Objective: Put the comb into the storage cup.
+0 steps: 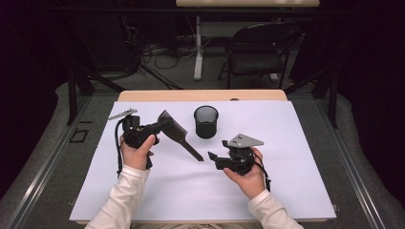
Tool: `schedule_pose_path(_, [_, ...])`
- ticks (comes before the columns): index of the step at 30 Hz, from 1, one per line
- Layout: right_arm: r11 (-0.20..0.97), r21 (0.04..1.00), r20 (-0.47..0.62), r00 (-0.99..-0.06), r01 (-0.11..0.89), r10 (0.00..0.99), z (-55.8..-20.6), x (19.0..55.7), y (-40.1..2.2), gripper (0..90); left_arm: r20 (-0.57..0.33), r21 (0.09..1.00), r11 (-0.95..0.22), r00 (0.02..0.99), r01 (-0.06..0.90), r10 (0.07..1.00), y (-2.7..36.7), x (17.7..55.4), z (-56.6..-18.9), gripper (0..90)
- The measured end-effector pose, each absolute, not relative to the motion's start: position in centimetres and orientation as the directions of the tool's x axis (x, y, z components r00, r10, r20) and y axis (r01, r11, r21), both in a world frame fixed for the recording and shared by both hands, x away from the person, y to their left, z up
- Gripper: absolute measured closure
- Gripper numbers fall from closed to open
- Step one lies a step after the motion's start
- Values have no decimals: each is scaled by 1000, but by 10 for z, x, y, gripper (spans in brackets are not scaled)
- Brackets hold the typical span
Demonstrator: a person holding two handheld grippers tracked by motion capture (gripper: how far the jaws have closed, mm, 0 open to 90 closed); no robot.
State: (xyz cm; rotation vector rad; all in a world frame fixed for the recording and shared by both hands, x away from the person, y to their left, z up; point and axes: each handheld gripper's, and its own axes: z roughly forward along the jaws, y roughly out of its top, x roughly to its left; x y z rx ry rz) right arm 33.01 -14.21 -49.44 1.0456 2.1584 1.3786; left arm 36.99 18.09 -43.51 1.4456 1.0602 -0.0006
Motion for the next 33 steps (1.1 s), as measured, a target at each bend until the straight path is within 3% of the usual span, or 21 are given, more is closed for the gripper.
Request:
schedule_pose_path(7, [207, 893, 100, -624, 400, 775, -491, 334, -154, 310, -579, 788, 222, 568, 575, 585, 186, 370, -433, 855])
schedule_pose_path(15, [185, 889, 105, -580, 418, 808, -490, 338, -162, 228, -580, 789, 235, 564, 567, 588, 190, 369, -431, 855])
schedule_pose_path(33, [179, 890, 108, -576, 418, 810, -487, 340, -166, 151, -572, 796, 240, 560, 556, 600, 193, 366, -426, 855])
